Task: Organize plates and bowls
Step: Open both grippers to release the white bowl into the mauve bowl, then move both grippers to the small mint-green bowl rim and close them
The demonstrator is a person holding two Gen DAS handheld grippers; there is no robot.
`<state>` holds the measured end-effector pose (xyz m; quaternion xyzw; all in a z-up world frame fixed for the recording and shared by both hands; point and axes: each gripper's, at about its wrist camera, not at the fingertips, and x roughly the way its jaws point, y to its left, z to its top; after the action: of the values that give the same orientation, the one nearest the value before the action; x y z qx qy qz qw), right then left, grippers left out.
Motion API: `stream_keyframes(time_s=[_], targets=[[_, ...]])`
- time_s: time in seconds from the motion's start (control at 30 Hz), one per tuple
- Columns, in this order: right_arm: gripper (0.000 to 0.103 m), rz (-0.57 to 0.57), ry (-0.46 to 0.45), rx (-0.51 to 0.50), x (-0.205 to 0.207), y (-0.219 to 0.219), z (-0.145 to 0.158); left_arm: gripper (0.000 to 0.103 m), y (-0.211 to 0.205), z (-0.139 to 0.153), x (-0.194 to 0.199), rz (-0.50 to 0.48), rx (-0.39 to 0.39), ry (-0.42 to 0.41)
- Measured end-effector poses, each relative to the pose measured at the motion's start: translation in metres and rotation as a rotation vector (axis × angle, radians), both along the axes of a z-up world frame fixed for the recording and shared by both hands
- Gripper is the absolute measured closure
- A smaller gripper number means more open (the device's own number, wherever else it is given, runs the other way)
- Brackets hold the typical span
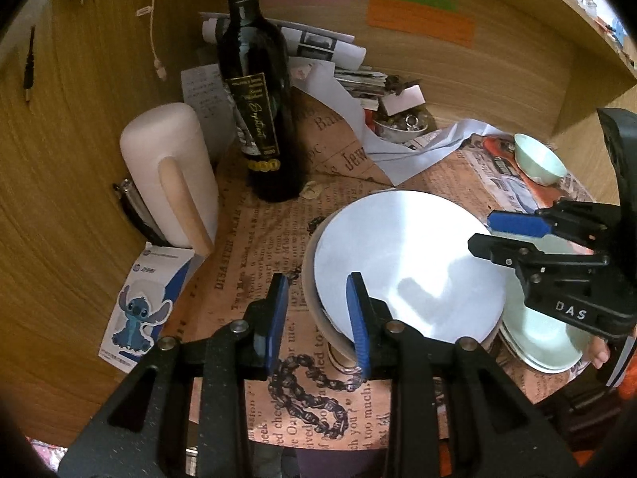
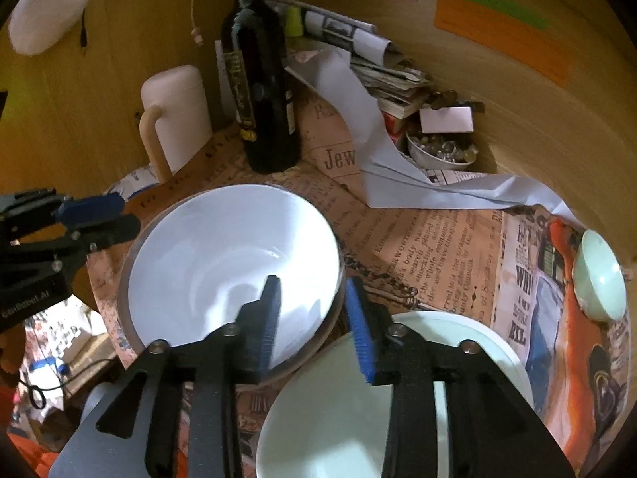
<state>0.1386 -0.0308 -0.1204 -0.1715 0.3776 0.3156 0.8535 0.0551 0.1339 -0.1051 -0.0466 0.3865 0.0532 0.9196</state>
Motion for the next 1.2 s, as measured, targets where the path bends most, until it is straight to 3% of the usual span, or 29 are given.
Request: stream_keyframes(time_s=[0.1, 0.23, 0.4, 0.47, 0.63, 0.7, 0.77, 0.87, 1.2], targets=[[0.058, -0.025, -0.015, 0.039, 0.0, -0.01, 0.008, 0.07, -0.004, 0.002, 0.001, -0.008, 0.003, -0.013], [0.053, -0.054, -0.034, 0.077, 0.001, -0.023, 0.018, 0.051, -0.009, 0.012, 0.002, -0.005, -0.002, -0.065], [0.05, -0.105, -0.066, 0.108, 0.007, -0.046, 0.031, 0.036, -0.022, 0.03, 0.009, -0.006, 0.004, -0.134], [0.042, -0.138, -0.086, 0.125, 0.011, -0.06, 0.036, 0.033, -0.029, 0.037, 0.014, -0.017, 0.009, -0.155], [0.039, -0.224, -0.135, 0.152, 0.021, -0.097, 0.05, 0.015, -0.052, 0.052, 0.031, -0.068, 0.016, -0.195], [0.033, -0.269, -0.163, 0.157, 0.028, -0.114, 0.054, 0.011, -0.063, 0.058, 0.041, -0.088, 0.02, -0.207], [0.024, -0.318, -0.196, 0.16, 0.036, -0.131, 0.056, 0.01, -0.073, 0.063, 0.05, -0.109, 0.027, -0.206], [0.023, -0.403, -0.21, 0.169, 0.054, -0.163, 0.054, 0.009, -0.09, 0.069, 0.068, -0.145, 0.04, -0.192], [0.023, -0.664, -0.134, 0.239, 0.118, -0.275, 0.036, 0.008, -0.15, 0.072, 0.147, -0.239, 0.023, -0.082]])
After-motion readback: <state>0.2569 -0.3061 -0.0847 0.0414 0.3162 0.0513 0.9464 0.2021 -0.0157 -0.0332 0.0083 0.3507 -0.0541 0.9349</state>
